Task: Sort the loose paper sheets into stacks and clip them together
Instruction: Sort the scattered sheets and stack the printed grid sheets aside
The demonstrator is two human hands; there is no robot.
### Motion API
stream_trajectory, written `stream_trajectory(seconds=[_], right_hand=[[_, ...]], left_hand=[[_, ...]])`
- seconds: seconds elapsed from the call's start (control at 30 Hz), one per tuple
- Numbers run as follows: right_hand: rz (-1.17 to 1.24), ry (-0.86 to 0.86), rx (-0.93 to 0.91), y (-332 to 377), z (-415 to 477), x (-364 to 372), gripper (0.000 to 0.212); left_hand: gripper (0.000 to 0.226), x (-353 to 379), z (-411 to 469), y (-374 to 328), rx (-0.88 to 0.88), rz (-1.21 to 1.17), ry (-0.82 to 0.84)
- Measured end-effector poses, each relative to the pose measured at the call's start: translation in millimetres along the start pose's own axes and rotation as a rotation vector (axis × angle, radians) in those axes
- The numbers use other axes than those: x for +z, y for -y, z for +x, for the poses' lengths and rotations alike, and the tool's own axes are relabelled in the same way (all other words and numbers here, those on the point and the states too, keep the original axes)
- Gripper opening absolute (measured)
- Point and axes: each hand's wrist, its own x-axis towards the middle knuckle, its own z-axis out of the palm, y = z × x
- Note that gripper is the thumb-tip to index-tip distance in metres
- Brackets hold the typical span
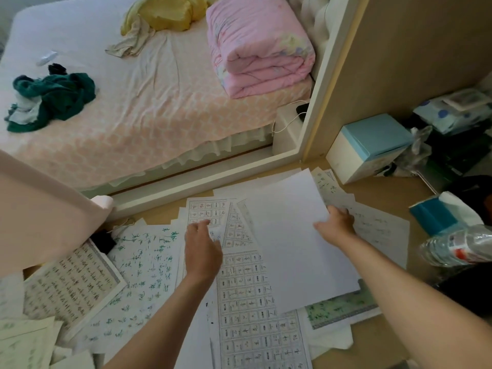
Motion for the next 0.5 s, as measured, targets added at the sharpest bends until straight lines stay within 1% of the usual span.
stream_trajectory(seconds=[0.03, 0.07, 0.13, 0.2, 0.27, 0.3, 0.37, 0.4, 0.43, 0.5], right_hand=[[0.031, 0.002, -0.006, 5.6, -1.7, 0.5, 0.057], [0.073, 0.005, -0.023, 8.9, -1.4, 2.5, 0.055], [0.155, 0.015, -0.076, 17.6, -8.9, 4.9, 0.045], [0.254, 0.048, -0.099, 22.1, -17.0, 9.4, 0.04], [0.341, 0.11, -0.105, 24.4, -24.9, 12.6, 0.042], [0.35, 0.148, -0.108, 24.4, -27.9, 13.7, 0.041], [0.324, 0.201, -0.103, 20.2, -29.4, 16.8, 0.032], [0.325, 0.206, -0.094, 17.9, -29.7, 17.5, 0.027], [0.344, 0.198, -0.082, 16.9, -31.3, 16.5, 0.024], [0.42, 0.17, -0.067, 12.1, -33.3, 12.3, 0.027]], left_hand=[[0.06, 5.9, -1.0, -4.3, 0.017, -0.004, 0.057], [0.063, 12.0, -1.9, -8.5, -0.009, -0.001, 0.123], [0.068, 21.4, -0.1, -15.1, -0.1, 0.004, 0.217], [0.068, 27.1, 6.1, -19.7, -0.147, -0.017, 0.241], [0.071, 28.8, 12.3, -23.1, -0.164, -0.067, 0.256], [0.074, 28.6, 16.0, -23.2, -0.197, -0.13, 0.264], [0.076, 22.6, 19.5, -21.6, -0.295, -0.259, 0.319], [0.073, 19.2, 20.1, -18.6, -0.312, -0.26, 0.36], [0.068, 15.9, 20.2, -14.1, -0.299, -0.209, 0.4], [0.055, 9.3, 16.9, -6.9, -0.226, -0.067, 0.455]])
